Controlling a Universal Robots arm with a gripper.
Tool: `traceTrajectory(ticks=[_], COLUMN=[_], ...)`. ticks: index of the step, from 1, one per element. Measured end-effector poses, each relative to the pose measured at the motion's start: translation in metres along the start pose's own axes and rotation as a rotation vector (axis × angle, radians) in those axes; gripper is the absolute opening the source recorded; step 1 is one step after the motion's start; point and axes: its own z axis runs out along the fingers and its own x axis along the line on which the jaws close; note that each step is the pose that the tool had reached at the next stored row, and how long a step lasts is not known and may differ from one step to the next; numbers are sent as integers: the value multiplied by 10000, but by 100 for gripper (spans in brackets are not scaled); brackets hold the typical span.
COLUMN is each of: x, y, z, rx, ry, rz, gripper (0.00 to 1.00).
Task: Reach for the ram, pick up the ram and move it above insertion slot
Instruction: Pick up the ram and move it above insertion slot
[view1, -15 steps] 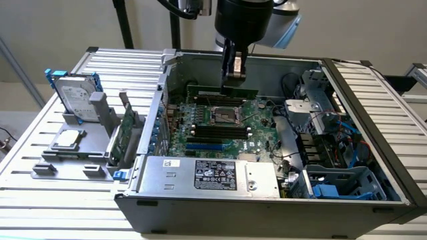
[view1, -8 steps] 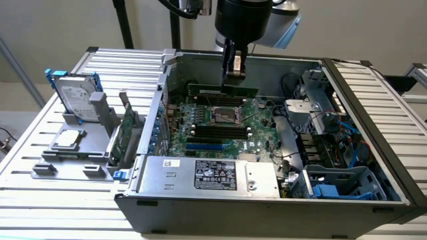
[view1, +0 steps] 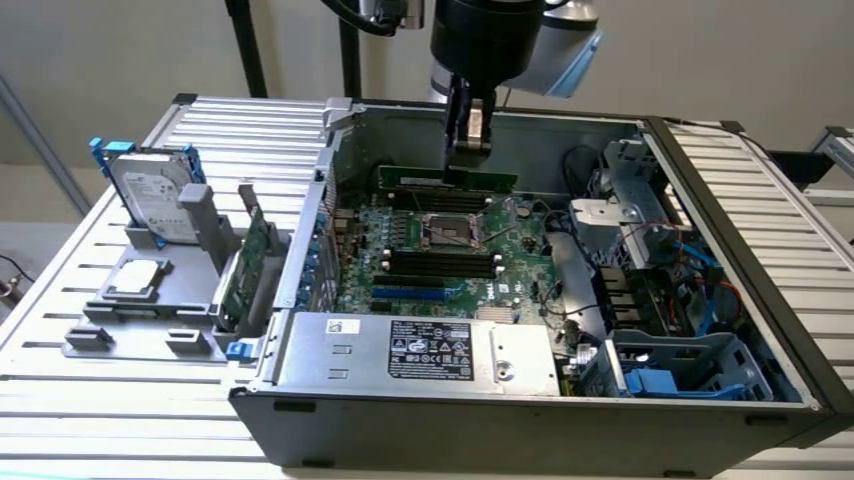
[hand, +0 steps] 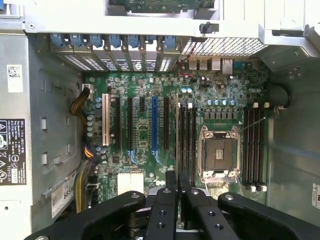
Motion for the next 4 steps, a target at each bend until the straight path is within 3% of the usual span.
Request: traceTrajectory(ticks=[4], x=[0], y=[0], z=[0], rx=[-1], ry=[0], rz=[0], gripper=[13])
